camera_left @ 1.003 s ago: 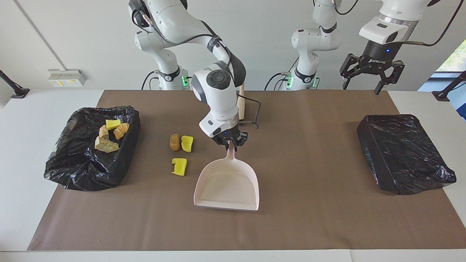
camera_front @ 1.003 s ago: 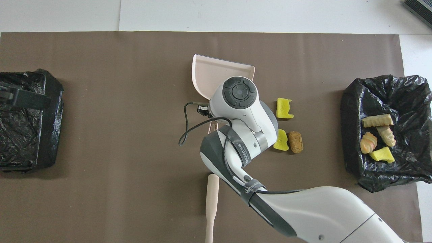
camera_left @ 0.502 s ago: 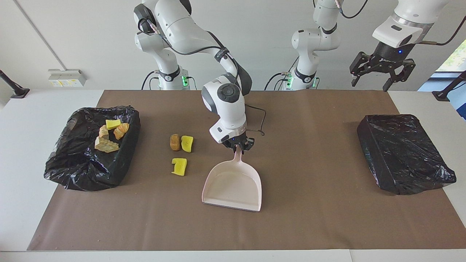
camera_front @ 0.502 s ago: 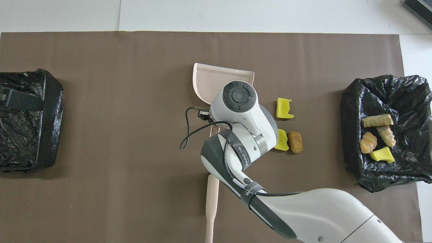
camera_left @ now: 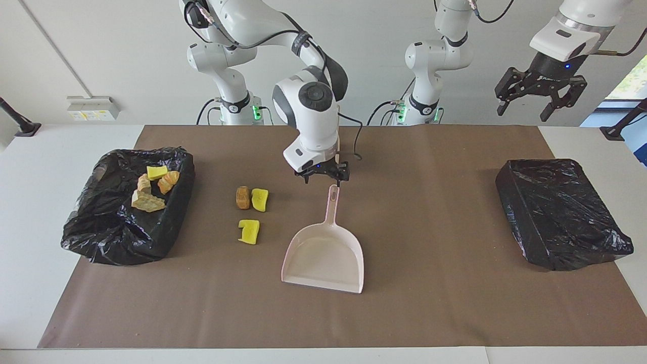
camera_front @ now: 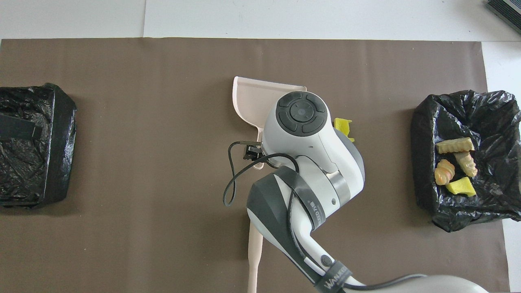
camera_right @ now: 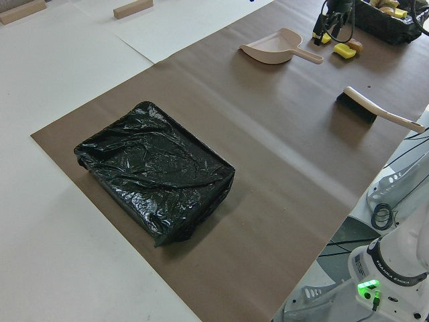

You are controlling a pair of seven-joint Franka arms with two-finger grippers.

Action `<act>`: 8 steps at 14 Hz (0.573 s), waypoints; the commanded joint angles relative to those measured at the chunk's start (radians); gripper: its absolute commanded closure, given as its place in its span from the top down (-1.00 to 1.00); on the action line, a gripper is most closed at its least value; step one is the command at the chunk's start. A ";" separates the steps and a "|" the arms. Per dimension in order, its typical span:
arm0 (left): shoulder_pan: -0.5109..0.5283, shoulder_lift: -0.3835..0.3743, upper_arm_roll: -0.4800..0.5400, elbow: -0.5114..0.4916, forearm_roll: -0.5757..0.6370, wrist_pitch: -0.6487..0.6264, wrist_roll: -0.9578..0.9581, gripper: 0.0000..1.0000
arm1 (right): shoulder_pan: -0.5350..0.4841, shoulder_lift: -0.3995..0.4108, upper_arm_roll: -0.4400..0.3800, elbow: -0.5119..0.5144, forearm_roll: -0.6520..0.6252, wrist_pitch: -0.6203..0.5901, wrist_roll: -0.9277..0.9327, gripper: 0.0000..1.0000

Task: Sweep and dump trash in bin
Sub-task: 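Set the dustpan back on the mat center with the right gripper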

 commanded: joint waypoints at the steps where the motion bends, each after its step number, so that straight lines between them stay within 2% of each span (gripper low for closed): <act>1: 0.013 -0.030 -0.014 -0.033 0.014 -0.006 0.003 1.00 | -0.002 -0.139 0.010 -0.110 0.078 -0.082 -0.034 1.00; 3: 0.000 -0.021 -0.014 -0.032 0.005 0.047 -0.003 1.00 | 0.055 -0.210 0.010 -0.216 0.104 -0.084 -0.015 1.00; 4: -0.002 -0.022 -0.015 -0.039 0.002 0.119 0.001 1.00 | 0.060 -0.263 0.010 -0.301 0.139 -0.061 -0.015 1.00; 7: -0.040 0.001 -0.024 -0.050 0.000 0.148 -0.002 1.00 | 0.121 -0.430 0.010 -0.594 0.295 0.123 -0.015 1.00; 8: -0.062 0.024 -0.024 -0.053 0.000 0.174 -0.003 1.00 | 0.161 -0.446 0.010 -0.650 0.317 0.157 -0.014 1.00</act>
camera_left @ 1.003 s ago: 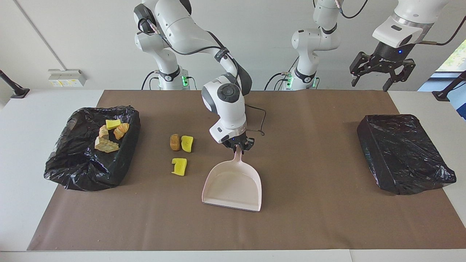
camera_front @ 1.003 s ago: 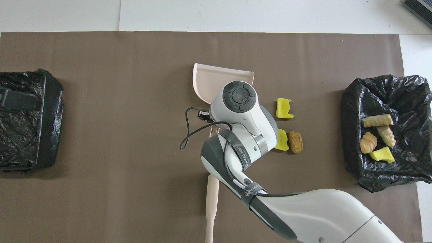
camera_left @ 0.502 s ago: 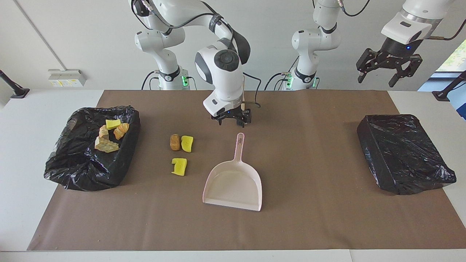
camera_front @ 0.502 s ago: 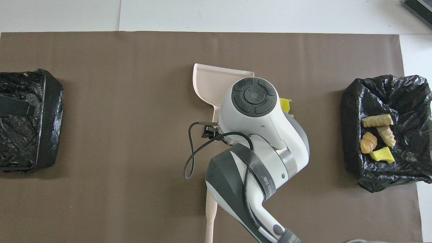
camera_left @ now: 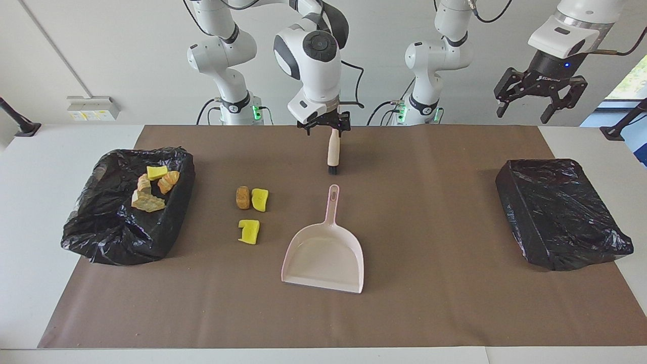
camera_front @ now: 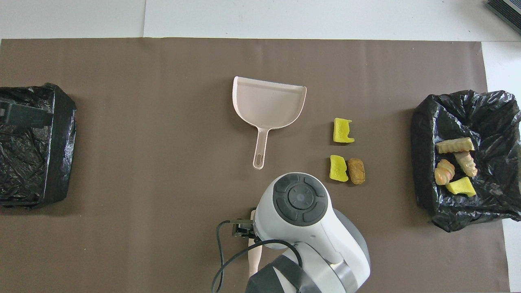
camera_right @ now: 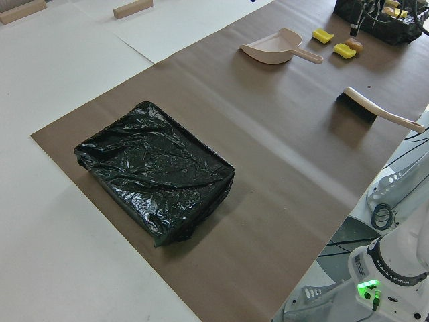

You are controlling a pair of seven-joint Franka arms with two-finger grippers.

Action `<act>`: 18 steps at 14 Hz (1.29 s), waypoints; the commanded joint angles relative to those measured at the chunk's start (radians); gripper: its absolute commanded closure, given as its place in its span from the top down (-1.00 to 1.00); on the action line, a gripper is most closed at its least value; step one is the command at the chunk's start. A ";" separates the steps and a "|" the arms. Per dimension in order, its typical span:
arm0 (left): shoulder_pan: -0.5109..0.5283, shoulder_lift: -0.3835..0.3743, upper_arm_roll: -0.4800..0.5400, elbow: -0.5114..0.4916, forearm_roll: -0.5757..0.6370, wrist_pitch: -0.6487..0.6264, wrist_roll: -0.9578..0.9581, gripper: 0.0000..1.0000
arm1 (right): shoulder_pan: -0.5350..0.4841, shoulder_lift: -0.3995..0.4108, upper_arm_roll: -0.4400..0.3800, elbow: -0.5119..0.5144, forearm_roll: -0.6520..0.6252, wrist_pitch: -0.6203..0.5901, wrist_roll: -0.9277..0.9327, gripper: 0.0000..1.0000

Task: Sweep and dump trash in bin
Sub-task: 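Withdraw the right gripper while the left gripper reaches toward the dustpan, then grasp the dustpan with the left gripper while the right gripper grasps the brush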

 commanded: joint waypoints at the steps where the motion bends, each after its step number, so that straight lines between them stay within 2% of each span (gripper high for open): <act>1: -0.078 0.027 0.005 -0.049 0.003 0.092 -0.003 1.00 | 0.078 -0.125 -0.003 -0.245 0.088 0.135 0.000 1.00; 4: -0.150 0.062 0.005 -0.137 0.001 0.221 -0.003 1.00 | 0.180 -0.116 -0.003 -0.360 0.150 0.275 0.039 1.00; 6: -0.207 0.085 0.005 -0.184 0.001 0.280 -0.005 1.00 | 0.235 -0.072 -0.003 -0.385 0.162 0.344 0.062 1.00; 8: -0.272 0.091 0.006 -0.274 0.000 0.391 -0.022 1.00 | 0.252 -0.058 -0.003 -0.388 0.165 0.370 0.077 1.00; 10: -0.341 0.101 0.005 -0.350 0.000 0.494 -0.119 1.00 | 0.257 -0.053 -0.003 -0.391 0.165 0.370 0.079 1.00; 12: -0.407 0.140 0.006 -0.373 0.000 0.556 -0.187 1.00 | 0.258 -0.049 -0.003 -0.391 0.165 0.376 0.076 1.00; 13: -0.454 0.183 0.006 -0.373 0.000 0.591 -0.230 1.00 | 0.258 -0.044 -0.003 -0.391 0.165 0.378 0.068 0.66; 15: -0.517 0.248 0.006 -0.375 0.001 0.691 -0.357 1.00 | 0.258 -0.041 -0.003 -0.390 0.165 0.377 0.068 -0.73; 16: -0.537 0.266 0.006 -0.373 0.001 0.714 -0.399 1.00 | 0.258 -0.039 -0.003 -0.387 0.165 0.377 0.076 -1.00; 18: -0.568 0.283 0.008 -0.375 0.003 0.728 -0.448 1.00 | 0.258 -0.035 -0.003 -0.382 0.165 0.374 0.074 -1.00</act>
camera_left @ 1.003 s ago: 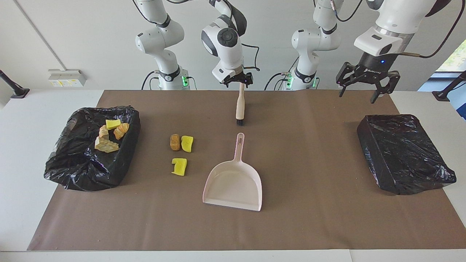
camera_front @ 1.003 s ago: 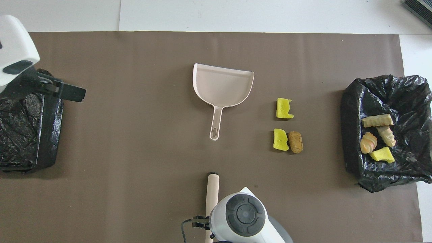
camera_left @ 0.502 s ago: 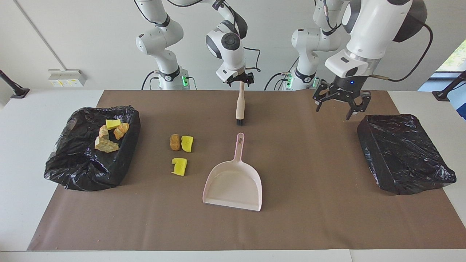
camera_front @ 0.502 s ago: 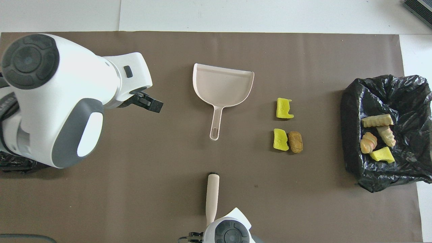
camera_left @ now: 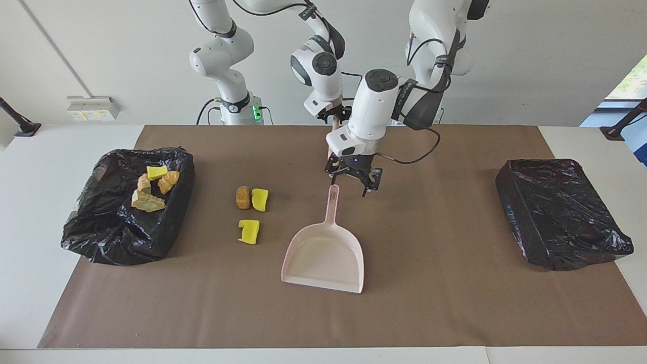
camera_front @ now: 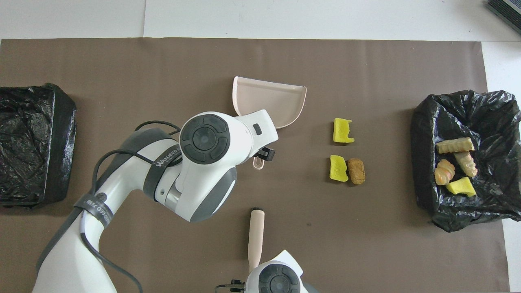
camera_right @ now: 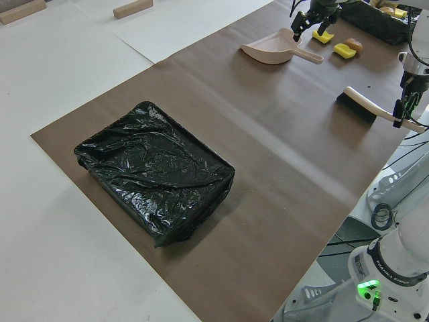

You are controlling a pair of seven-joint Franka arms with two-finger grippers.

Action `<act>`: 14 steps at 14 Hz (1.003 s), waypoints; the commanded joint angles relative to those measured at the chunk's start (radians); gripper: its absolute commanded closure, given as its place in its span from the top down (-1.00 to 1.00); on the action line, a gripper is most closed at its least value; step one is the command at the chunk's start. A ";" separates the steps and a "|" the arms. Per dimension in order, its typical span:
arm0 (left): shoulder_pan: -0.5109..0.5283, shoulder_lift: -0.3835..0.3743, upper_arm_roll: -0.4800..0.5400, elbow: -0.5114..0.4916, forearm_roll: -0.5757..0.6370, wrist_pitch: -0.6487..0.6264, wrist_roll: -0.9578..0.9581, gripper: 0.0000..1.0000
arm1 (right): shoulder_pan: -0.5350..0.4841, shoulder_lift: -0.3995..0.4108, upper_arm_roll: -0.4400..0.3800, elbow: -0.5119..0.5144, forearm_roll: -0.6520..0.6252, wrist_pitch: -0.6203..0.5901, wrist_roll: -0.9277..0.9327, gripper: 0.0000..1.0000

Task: Sweep and dump trash in bin
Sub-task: 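Grasp the dustpan with the left gripper while the right gripper grasps the brush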

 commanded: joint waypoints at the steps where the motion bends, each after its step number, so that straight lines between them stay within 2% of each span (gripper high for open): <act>1: -0.030 0.009 0.019 0.000 0.004 0.022 -0.052 1.00 | 0.007 0.011 -0.003 0.005 0.019 0.017 0.011 -1.00; 4: -0.030 0.026 0.023 0.000 0.004 0.053 -0.058 1.00 | 0.005 0.003 -0.006 0.011 0.004 -0.001 0.001 -1.00; 6: -0.038 0.067 0.024 0.008 0.018 0.057 -0.069 1.00 | -0.010 -0.036 -0.016 0.023 -0.033 -0.079 0.000 -1.00; 8: -0.056 0.144 0.024 0.012 0.082 0.141 -0.155 1.00 | -0.088 -0.099 -0.016 0.026 -0.102 -0.202 -0.044 -1.00; 12: -0.056 0.159 0.027 0.019 0.115 0.163 -0.189 1.00 | -0.281 -0.202 -0.016 0.026 -0.166 -0.404 -0.213 -1.00; 13: -0.056 0.161 0.029 0.025 0.115 0.163 -0.189 0.75 | -0.322 -0.211 -0.016 0.026 -0.198 -0.438 -0.244 -1.00; 14: -0.053 0.164 0.029 0.032 0.115 0.163 -0.190 0.25 | -0.373 -0.222 -0.016 0.026 -0.226 -0.463 -0.273 -1.00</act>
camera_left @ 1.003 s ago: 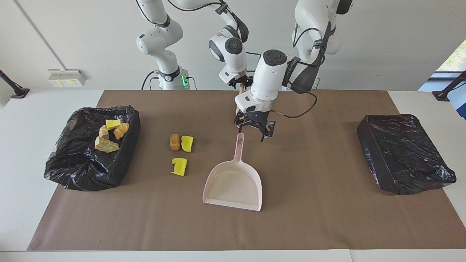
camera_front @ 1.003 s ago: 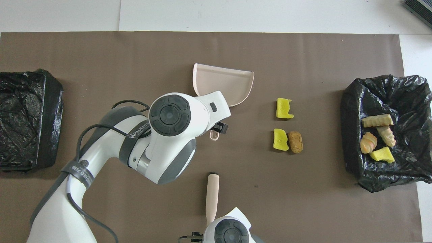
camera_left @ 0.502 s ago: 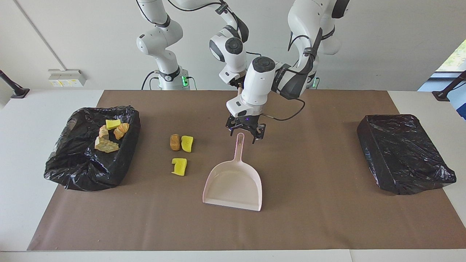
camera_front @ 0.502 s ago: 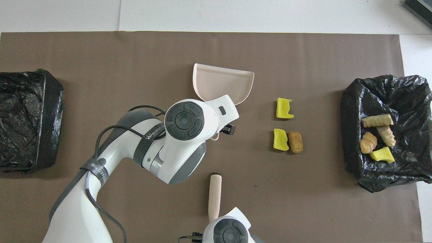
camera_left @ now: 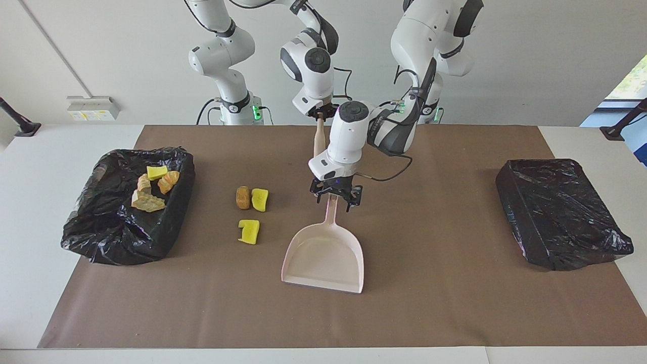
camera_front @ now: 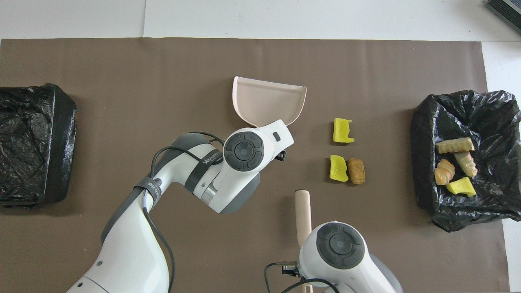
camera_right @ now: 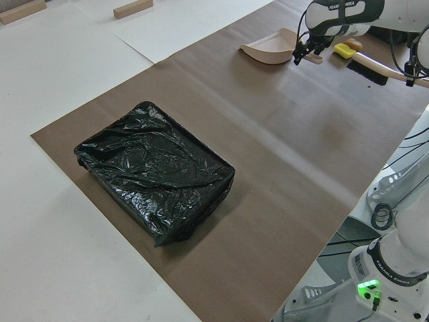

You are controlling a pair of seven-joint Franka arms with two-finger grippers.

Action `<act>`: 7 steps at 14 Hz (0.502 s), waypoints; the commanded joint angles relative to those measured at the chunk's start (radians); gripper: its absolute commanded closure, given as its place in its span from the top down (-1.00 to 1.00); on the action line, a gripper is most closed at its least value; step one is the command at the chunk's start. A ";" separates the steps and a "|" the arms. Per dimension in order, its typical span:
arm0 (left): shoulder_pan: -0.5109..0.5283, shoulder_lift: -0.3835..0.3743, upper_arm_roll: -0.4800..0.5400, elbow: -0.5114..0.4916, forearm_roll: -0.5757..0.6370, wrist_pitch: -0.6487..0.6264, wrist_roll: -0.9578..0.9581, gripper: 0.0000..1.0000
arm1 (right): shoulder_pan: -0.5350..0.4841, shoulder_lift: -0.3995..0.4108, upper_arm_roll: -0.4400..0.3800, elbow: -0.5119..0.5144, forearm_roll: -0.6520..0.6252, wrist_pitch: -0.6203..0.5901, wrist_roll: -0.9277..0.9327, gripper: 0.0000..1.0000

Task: Sweep and dump trash in bin
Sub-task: 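Grasp the dustpan with the left gripper while the right gripper grasps the brush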

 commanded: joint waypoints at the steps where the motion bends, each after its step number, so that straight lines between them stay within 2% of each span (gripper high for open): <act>1: -0.008 0.012 0.015 0.034 0.024 0.004 -0.022 0.03 | -0.125 -0.041 0.010 -0.011 -0.066 -0.057 -0.096 -1.00; 4: -0.007 0.017 0.015 0.048 0.048 0.002 -0.022 -0.66 | -0.296 -0.038 0.010 -0.007 -0.159 -0.067 -0.237 -1.00; 6: -0.004 0.014 0.018 0.054 0.117 0.001 -0.012 -1.00 | -0.392 -0.016 0.012 -0.004 -0.238 -0.027 -0.335 -1.00; 7: -0.001 0.009 0.027 0.061 0.171 -0.007 -0.007 -1.00 | -0.431 -0.005 0.013 -0.002 -0.287 0.011 -0.381 -1.00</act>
